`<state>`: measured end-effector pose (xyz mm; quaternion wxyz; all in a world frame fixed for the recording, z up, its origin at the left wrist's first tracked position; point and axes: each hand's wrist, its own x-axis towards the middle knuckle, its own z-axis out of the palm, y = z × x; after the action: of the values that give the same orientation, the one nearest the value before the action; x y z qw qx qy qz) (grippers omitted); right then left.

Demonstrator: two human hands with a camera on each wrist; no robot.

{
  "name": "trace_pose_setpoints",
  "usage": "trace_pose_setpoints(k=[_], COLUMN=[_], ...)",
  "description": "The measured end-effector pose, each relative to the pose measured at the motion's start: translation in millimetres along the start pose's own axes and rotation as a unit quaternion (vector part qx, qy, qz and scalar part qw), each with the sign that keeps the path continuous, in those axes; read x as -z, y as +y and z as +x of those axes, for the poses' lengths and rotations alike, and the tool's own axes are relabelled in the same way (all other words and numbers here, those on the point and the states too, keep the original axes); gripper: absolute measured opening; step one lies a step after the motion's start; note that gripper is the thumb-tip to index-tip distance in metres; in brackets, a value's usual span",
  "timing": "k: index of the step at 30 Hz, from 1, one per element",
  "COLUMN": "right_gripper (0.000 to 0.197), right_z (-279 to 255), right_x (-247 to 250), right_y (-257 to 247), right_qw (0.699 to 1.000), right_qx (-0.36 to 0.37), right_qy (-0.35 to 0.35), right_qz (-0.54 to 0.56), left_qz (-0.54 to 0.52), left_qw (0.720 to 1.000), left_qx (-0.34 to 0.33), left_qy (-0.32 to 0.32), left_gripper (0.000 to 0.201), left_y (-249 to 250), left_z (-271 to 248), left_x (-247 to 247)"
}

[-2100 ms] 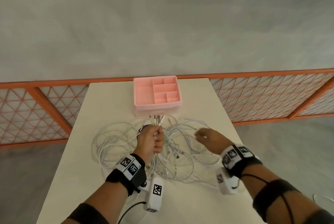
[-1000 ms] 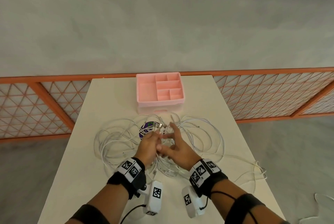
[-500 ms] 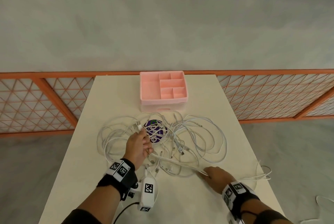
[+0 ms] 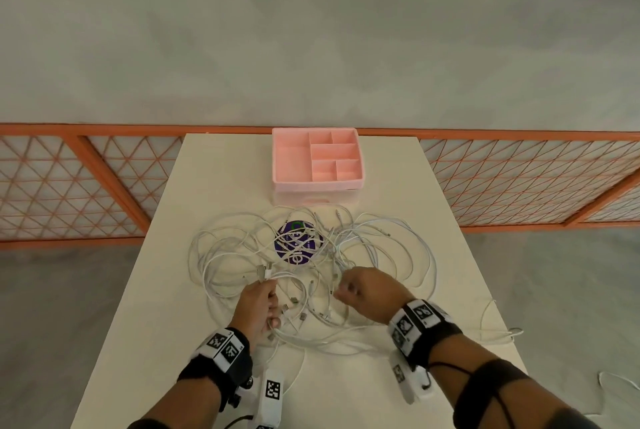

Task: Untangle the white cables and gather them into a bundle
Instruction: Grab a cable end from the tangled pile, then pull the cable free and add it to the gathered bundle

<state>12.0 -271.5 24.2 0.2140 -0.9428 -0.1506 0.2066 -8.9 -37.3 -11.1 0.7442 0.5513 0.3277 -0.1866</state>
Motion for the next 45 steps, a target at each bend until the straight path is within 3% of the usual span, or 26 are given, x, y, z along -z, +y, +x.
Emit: trace_pose_setpoints(k=[2, 6, 12, 21, 24, 26, 30, 34, 36, 38, 40, 43, 45], right_gripper=[0.023, 0.025, 0.032, 0.027, 0.022, 0.006, 0.009, 0.017, 0.021, 0.022, 0.023, 0.039, 0.034], right_z=[17, 43, 57, 52, 52, 53, 51, 58, 62, 66, 65, 57, 49], right_x=[-11, -44, -84, -89, -77, -60, -10, 45, 66, 74, 71, 59, 50], right_y=[-24, -60, -82, -87, -82, -74, -61, -66, -72, -79, -87, -94, -96], right_qw=[0.998, 0.993, 0.990, 0.992, 0.996, 0.992, 0.955, 0.871, 0.861, 0.863, 0.872, 0.902, 0.918], right_qx=[0.049, 0.077, -0.020, -0.037, -0.074, -0.106, -0.083, -0.054, -0.039, -0.018, 0.003, 0.018, 0.020], right_qy=[-0.021, -0.071, -0.082, -0.058, -0.050, -0.019, 0.015, 0.174, 0.256, 0.284, 0.264, 0.216, 0.203], right_qz=[-0.019, -0.056, -0.116, -0.106, -0.031, 0.069, 0.286, 0.456, 0.438, 0.418, 0.413, 0.374, 0.341], left_qz=[0.012, 0.022, 0.011, 0.019, 0.029, 0.029, 0.013, -0.017, -0.028, -0.033, -0.041, -0.076, -0.096], left_qw=[1.000, 0.999, 0.999, 0.999, 0.998, 0.997, 0.997, 0.995, 0.992, 0.991, 0.989, 0.986, 0.984], left_qx=[-0.008, -0.024, -0.030, -0.046, -0.054, -0.064, -0.073, -0.089, -0.099, -0.106, -0.113, -0.118, -0.117], left_qy=[0.009, 0.014, 0.017, -0.003, -0.013, -0.019, -0.023, -0.050, -0.070, -0.081, -0.084, -0.086, -0.091], left_gripper=[0.028, 0.029, 0.027, 0.025, 0.026, 0.026, 0.023, 0.021, 0.024, 0.024, 0.022, 0.020, 0.022], left_y=[-1, 1, 2, 7, 9, 12, 25, 44, 54, 60, 62, 64, 66], left_z=[0, -2, -8, -6, -5, -6, -7, -12, -17, -20, -22, -23, -23], left_x=[4, 10, 19, 16, 11, 7, -7, -27, -38, -49, -59, -69, -73])
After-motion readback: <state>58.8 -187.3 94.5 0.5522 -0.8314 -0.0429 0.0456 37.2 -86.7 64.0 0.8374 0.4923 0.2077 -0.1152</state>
